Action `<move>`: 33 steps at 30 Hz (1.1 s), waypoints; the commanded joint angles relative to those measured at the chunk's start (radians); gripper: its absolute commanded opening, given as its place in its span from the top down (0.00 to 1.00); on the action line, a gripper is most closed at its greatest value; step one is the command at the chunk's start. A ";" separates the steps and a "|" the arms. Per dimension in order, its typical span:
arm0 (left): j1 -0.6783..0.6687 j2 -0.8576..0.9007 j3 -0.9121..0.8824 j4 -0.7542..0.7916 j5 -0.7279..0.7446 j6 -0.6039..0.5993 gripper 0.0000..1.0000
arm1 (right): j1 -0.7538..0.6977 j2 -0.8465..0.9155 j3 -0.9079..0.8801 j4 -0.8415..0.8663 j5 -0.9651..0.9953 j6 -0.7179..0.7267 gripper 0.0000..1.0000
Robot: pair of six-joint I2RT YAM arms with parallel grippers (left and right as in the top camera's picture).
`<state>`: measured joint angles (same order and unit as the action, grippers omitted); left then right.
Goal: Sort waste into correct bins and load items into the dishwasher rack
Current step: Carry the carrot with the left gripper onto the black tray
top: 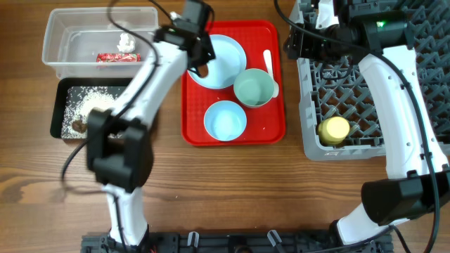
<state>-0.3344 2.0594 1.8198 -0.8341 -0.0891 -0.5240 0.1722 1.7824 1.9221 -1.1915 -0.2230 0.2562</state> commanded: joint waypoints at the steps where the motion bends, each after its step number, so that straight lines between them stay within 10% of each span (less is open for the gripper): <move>1: 0.118 -0.128 0.032 -0.080 -0.036 0.011 0.94 | -0.003 0.015 0.013 0.008 0.020 -0.020 0.25; 10: 0.457 -0.164 0.006 -0.315 -0.037 -0.090 0.96 | -0.003 0.015 0.013 0.026 0.020 -0.017 0.25; 15: 0.596 -0.159 -0.199 -0.300 -0.035 -0.407 0.96 | -0.003 0.015 0.013 0.025 0.020 -0.017 0.25; 28: 0.587 -0.159 -0.498 0.047 -0.032 -0.480 0.96 | -0.002 0.015 0.013 0.021 0.019 -0.010 0.25; 33: 0.587 -0.159 -0.499 0.055 -0.037 -0.478 0.78 | -0.002 0.015 0.013 0.020 0.019 -0.010 0.25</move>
<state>0.2543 1.8988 1.3266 -0.7856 -0.1146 -0.9737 0.1722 1.7824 1.9221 -1.1702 -0.2230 0.2565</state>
